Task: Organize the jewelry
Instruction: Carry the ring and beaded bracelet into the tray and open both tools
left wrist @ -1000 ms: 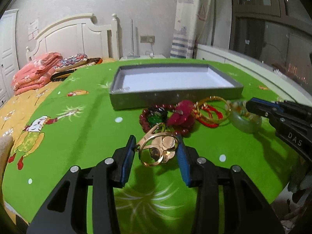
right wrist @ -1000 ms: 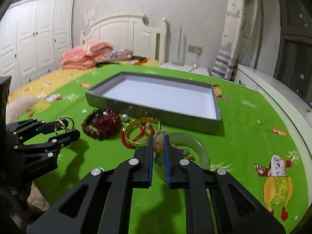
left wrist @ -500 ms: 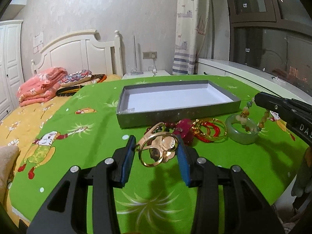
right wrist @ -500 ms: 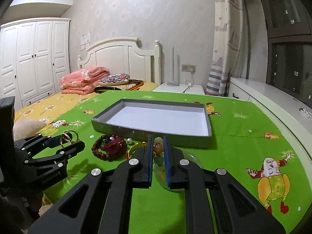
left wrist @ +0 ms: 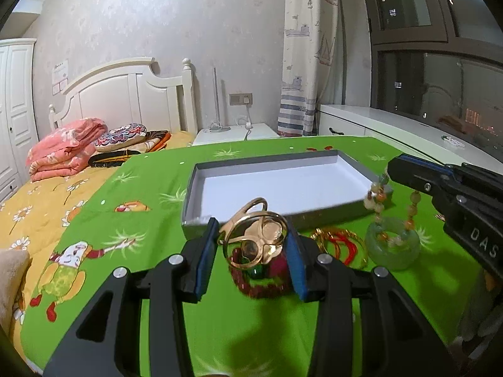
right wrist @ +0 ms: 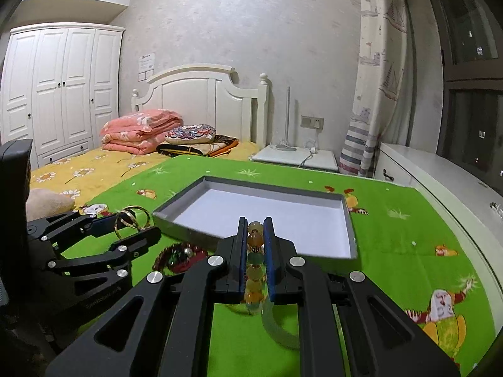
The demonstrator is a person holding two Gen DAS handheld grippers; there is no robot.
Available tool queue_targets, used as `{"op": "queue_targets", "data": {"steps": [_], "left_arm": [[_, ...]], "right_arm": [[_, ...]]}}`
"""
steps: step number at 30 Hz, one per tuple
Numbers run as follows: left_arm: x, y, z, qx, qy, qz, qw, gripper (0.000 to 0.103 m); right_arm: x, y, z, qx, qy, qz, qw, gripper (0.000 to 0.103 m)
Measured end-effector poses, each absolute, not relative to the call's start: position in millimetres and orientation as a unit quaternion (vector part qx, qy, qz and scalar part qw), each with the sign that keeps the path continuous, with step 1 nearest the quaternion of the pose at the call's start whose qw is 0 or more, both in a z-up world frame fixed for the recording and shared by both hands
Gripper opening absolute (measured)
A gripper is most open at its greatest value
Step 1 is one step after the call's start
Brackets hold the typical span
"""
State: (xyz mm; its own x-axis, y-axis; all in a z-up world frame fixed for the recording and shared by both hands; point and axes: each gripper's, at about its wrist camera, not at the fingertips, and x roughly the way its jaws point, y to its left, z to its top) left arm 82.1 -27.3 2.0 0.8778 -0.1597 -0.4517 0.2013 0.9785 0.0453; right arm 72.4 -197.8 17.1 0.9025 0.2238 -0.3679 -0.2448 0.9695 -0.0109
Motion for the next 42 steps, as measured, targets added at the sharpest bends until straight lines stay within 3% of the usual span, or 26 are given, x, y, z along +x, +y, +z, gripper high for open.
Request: {"op": "queue_targets", "data": {"steps": [13, 27, 28, 29, 30, 32, 35, 39, 42], "left_arm": [[154, -39, 19, 0.043, 0.240, -0.067, 0.967, 0.040], [252, -38, 1, 0.050, 0.323, -0.020, 0.945, 0.041], [255, -37, -1, 0.050, 0.329, -0.019, 0.943, 0.043], [258, -36, -2, 0.050, 0.335, -0.018, 0.941, 0.051], [260, -36, -3, 0.051, 0.337, -0.015, 0.940, 0.067], [260, -34, -3, 0.052, 0.334, -0.006, 0.941, 0.086], [257, -33, -2, 0.062, 0.328, -0.006, 0.943, 0.089], [245, -28, 1, 0.047, 0.341, -0.041, 0.938, 0.098], [228, -23, 4, 0.036, 0.332, -0.055, 0.941, 0.098]], "right_arm": [[133, -195, 26, -0.015, 0.183, 0.092, 0.979, 0.013], [214, -183, 13, -0.011, 0.270, 0.071, 0.960, 0.013], [219, -185, 11, -0.002, 0.282, 0.069, 0.957, 0.013], [223, -186, 10, 0.004, 0.287, 0.068, 0.955, 0.013], [225, -187, 9, 0.010, 0.292, 0.068, 0.954, 0.013], [227, -189, 6, 0.012, 0.297, 0.063, 0.953, 0.022], [226, -192, 6, 0.009, 0.295, 0.058, 0.954, 0.046], [218, -201, 11, 0.017, 0.290, 0.055, 0.955, 0.054], [200, -210, 19, 0.023, 0.281, 0.061, 0.958, 0.069]]}}
